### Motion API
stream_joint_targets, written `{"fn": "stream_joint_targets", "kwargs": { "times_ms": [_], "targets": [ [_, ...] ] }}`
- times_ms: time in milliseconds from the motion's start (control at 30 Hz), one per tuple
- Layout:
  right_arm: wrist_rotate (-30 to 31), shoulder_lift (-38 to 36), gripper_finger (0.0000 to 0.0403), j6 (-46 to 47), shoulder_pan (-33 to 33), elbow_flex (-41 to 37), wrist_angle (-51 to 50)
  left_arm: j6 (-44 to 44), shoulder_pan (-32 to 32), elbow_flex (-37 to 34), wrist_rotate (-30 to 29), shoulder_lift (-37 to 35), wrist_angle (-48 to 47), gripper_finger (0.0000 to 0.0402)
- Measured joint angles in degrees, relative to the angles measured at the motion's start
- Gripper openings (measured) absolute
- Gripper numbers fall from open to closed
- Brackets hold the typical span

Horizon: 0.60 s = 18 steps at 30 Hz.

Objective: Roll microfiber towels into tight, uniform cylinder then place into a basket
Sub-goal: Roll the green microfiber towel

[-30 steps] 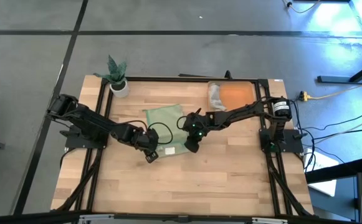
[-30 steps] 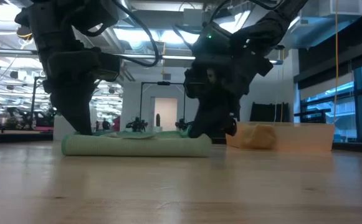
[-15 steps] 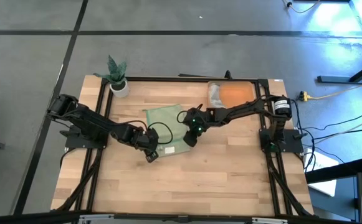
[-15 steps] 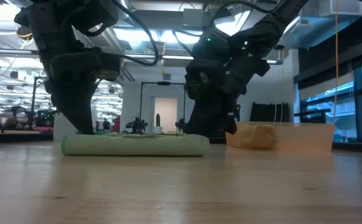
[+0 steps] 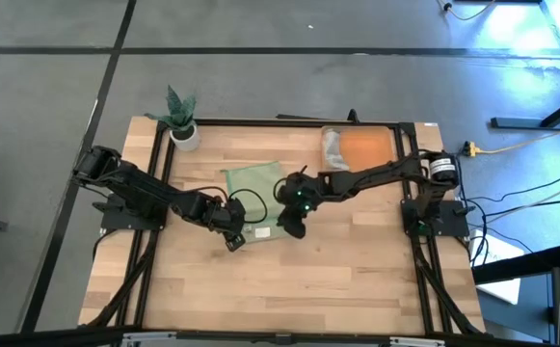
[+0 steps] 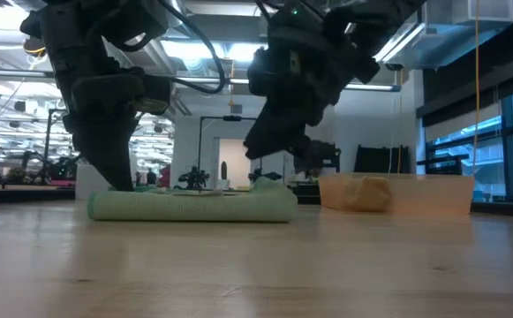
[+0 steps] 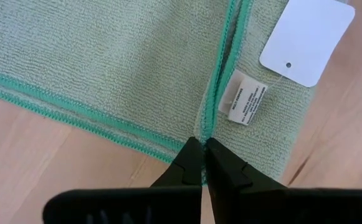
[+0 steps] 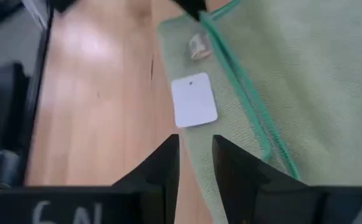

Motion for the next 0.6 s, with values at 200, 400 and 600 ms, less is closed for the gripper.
{"fn": "stream_joint_targets", "kwargs": {
  "times_ms": [200, 400, 600],
  "targets": [
    [4.35, 1.79, 0.0096, -8.06, 0.97, -0.08, -1.92, -0.02, 0.06, 0.0, 0.0, 0.0, 0.04, 0.0],
    [4.68, 4.92, 0.0096, -8.27, 0.42, -0.08, -0.43, -0.01, 0.26, 0.0, 0.07, 0.0, 0.04, 0.0],
    [4.64, 6.75, 0.0096, -8.35, 0.42, -0.1, -0.56, 0.0, 0.28, 0.0, -0.14, 0.0, 0.6, 0.0]
  ]
}}
